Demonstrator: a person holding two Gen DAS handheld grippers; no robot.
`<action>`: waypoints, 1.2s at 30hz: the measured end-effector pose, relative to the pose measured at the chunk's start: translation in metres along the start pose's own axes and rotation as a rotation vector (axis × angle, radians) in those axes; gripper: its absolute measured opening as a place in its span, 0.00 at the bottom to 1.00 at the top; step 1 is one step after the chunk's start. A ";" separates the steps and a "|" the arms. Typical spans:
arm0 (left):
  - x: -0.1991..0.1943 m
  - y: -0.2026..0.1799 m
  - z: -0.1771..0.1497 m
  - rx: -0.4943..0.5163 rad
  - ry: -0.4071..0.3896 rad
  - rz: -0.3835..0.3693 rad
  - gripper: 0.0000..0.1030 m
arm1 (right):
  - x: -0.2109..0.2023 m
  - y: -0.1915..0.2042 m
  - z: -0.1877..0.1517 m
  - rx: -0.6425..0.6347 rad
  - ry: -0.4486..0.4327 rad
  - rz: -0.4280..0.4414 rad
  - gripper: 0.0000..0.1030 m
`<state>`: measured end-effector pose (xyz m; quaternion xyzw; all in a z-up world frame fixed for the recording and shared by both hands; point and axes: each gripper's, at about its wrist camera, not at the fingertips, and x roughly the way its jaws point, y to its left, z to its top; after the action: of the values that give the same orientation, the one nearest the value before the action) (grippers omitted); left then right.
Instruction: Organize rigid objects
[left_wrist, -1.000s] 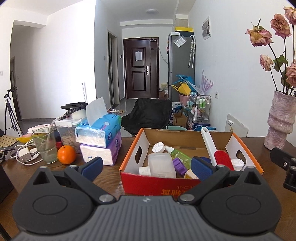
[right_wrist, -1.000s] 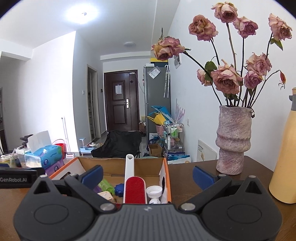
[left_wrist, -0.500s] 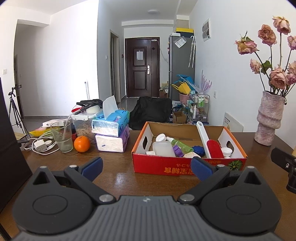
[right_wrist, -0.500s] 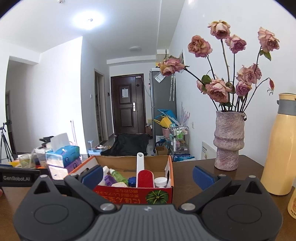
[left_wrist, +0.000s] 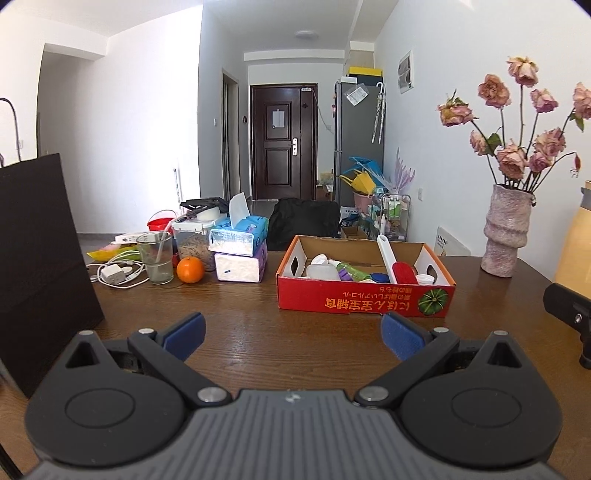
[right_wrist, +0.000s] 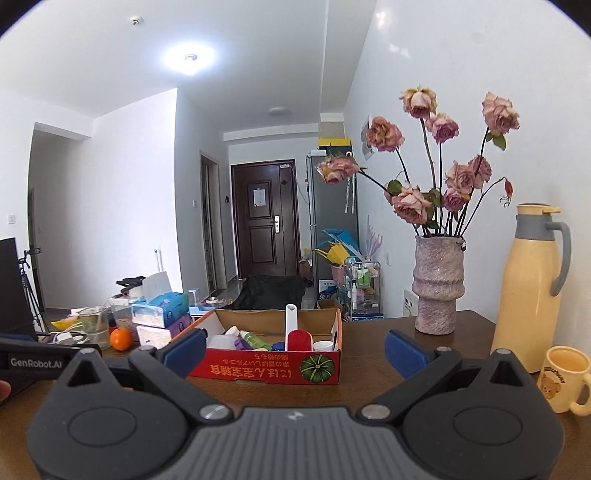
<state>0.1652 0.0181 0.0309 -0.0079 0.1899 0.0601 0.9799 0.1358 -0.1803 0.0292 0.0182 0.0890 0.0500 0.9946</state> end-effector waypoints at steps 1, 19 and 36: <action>-0.009 0.000 -0.003 0.002 -0.005 -0.002 1.00 | -0.009 0.002 0.000 -0.003 -0.002 0.001 1.00; -0.119 0.014 -0.051 0.008 -0.005 -0.028 1.00 | -0.132 0.018 -0.020 -0.047 -0.001 -0.008 1.00; -0.143 0.017 -0.064 0.002 -0.003 -0.023 1.00 | -0.158 0.020 -0.027 -0.056 0.004 -0.011 1.00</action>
<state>0.0074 0.0162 0.0250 -0.0091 0.1884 0.0489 0.9808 -0.0260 -0.1759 0.0313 -0.0100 0.0897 0.0468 0.9948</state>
